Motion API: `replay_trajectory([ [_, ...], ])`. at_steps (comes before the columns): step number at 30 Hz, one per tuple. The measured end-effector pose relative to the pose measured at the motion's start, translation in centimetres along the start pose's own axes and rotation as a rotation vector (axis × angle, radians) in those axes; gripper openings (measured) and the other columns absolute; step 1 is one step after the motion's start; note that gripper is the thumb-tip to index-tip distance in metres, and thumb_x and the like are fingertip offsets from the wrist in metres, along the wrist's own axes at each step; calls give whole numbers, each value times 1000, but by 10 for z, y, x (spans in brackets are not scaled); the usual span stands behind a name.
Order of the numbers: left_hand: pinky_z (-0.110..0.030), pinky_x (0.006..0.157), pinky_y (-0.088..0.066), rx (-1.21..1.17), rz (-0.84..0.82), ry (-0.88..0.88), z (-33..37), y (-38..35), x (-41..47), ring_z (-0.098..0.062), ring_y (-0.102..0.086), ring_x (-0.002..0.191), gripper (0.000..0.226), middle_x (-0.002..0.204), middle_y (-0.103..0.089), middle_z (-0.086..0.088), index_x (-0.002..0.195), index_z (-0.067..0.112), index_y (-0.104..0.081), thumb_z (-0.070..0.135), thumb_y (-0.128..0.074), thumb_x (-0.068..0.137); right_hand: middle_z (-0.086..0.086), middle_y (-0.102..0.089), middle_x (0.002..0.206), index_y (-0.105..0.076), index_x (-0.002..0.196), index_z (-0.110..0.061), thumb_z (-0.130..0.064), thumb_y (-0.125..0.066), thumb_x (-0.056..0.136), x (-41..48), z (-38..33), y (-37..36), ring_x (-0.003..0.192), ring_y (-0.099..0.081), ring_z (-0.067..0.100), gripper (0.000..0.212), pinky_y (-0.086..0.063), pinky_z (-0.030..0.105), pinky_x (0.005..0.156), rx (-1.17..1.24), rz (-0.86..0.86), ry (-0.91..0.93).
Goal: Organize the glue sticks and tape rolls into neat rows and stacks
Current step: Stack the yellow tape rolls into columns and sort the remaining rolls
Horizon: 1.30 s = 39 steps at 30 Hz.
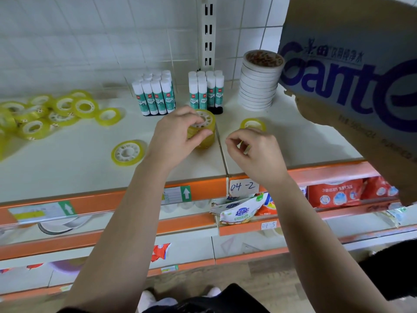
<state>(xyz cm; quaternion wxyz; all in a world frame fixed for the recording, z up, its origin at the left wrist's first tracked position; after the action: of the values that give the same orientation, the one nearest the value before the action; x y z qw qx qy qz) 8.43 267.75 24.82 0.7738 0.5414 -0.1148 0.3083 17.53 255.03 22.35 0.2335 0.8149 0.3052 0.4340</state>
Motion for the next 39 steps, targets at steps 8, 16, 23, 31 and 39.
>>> replay_trajectory([
  [8,-33,79,-49,6,-37,1,0,0,-1,-24,-64,90,33,103,-67,-9,103,3,-72,31,-72,86,-4,-65,76,-69,82,-18,-25,-57,86,0,0,-1,62,-57,14,14,-52,39,58,2,-11,-12],
  [16,-25,92,-37,24,-186,-28,-2,-5,5,-24,-58,109,38,120,-61,-9,121,3,-66,17,-72,86,-6,-66,78,-69,83,-19,-23,-60,87,0,1,-1,63,-58,13,11,-53,39,60,-2,-14,-23],
  [23,-19,89,-34,12,-135,1,-5,1,5,-21,-58,106,44,119,-62,-8,120,5,-68,22,-77,81,-3,-66,78,-71,85,-17,-24,-59,87,2,-6,3,64,-59,15,14,-52,39,62,22,0,-8],
  [31,-35,80,-53,91,109,43,-25,54,-29,-23,-65,95,39,109,-65,-6,110,10,-72,41,-58,91,-5,-66,78,-71,85,-17,-26,-59,87,25,-37,0,65,-56,10,15,-49,27,65,87,25,35],
  [39,-42,71,-52,348,247,293,-105,139,-121,-30,-66,81,26,94,-67,-5,99,12,-73,32,-59,91,-2,-65,76,-71,84,-12,-14,-63,87,51,-138,-78,63,-55,10,9,-48,27,64,238,-33,186],
])
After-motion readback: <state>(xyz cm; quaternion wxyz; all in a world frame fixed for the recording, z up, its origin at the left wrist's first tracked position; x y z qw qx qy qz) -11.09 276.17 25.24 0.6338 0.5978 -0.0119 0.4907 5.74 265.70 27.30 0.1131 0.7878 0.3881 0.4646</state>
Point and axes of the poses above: each hand's wrist, its own x-axis towards the middle knuckle, its own y-axis out of the back of the hand, z = x × y, the point moved 10 cm from there along x, towards the middle knuckle
